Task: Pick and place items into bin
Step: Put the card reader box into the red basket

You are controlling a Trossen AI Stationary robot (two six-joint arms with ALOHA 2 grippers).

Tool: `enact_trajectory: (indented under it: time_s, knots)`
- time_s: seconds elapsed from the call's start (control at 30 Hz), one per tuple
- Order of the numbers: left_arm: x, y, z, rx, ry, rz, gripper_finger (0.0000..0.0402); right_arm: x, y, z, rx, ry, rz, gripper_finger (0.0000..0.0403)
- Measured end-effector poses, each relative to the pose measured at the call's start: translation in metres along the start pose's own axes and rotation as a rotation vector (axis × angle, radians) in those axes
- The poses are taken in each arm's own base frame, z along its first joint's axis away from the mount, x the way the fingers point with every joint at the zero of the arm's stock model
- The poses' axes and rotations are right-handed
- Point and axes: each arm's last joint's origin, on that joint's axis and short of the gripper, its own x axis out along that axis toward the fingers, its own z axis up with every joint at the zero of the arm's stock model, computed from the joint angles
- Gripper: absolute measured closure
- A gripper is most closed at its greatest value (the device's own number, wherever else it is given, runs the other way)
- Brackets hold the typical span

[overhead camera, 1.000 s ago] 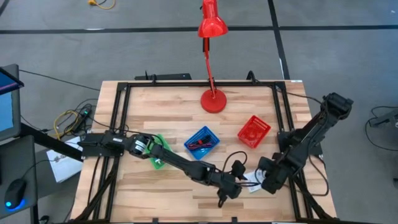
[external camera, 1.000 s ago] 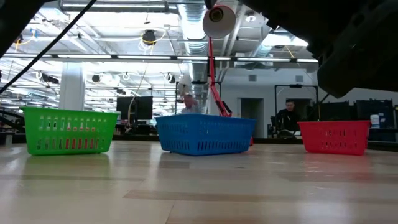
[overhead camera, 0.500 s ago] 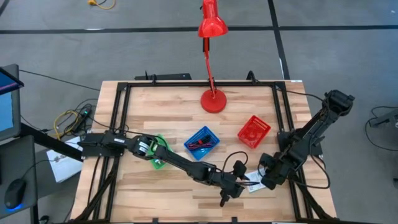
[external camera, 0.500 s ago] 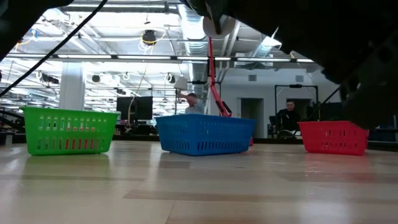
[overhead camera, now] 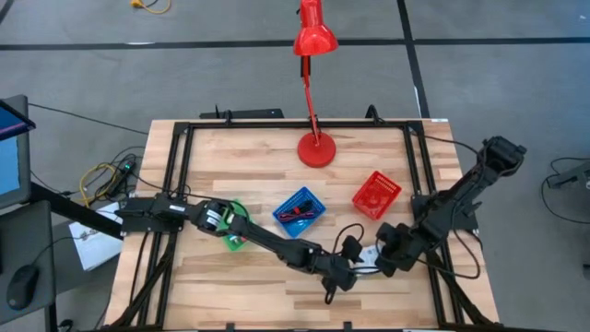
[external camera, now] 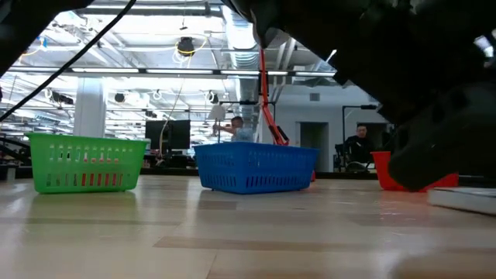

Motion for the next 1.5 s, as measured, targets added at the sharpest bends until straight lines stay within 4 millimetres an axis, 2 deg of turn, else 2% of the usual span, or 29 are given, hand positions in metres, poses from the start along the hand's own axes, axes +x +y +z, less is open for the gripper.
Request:
enact_trajectory:
  time_s: [0.17, 0.37, 0.53, 0.7, 0.9, 1.07, 1.27, 1.5]
  knots:
    - [-0.005, -0.011, -0.004, 0.046, 0.154, 0.027, 0.0178, 0.009, 0.012, 0.01, -0.094, -0.003, 0.06, 0.0403]
    - [-0.011, -0.022, 0.003, 0.054, 0.17, 0.045, 0.0178, -0.003, 0.029, 0.017, -0.178, -0.052, 0.069, 0.0403]
    - [-0.017, -0.027, 0.009, 0.146, 0.258, 0.15, 0.0178, -0.004, 0.026, 0.017, -0.124, -0.053, 0.009, 0.0403]
    - [-0.02, -0.027, 0.014, 0.162, 0.255, 0.124, 0.0178, 0.008, 0.023, 0.014, -0.081, -0.029, -0.042, 0.0403]
    - [-0.026, -0.017, 0.026, 0.18, 0.251, 0.139, 0.0178, 0.027, 0.028, 0.014, -0.075, 0.0, -0.05, 0.0403]
    - [-0.03, -0.015, 0.015, 0.264, 0.374, 0.071, 0.0178, 0.029, 0.029, 0.013, -0.128, 0.003, -0.04, 0.0403]
    - [-0.036, -0.021, -0.005, 0.251, 0.532, -0.071, 0.0178, 0.024, 0.026, 0.013, -0.166, 0.024, -0.052, 0.0403]
    - [-0.034, -0.02, -0.003, 0.16, 0.479, -0.099, 0.0178, 0.024, 0.025, 0.014, -0.186, 0.021, -0.053, 0.0403]
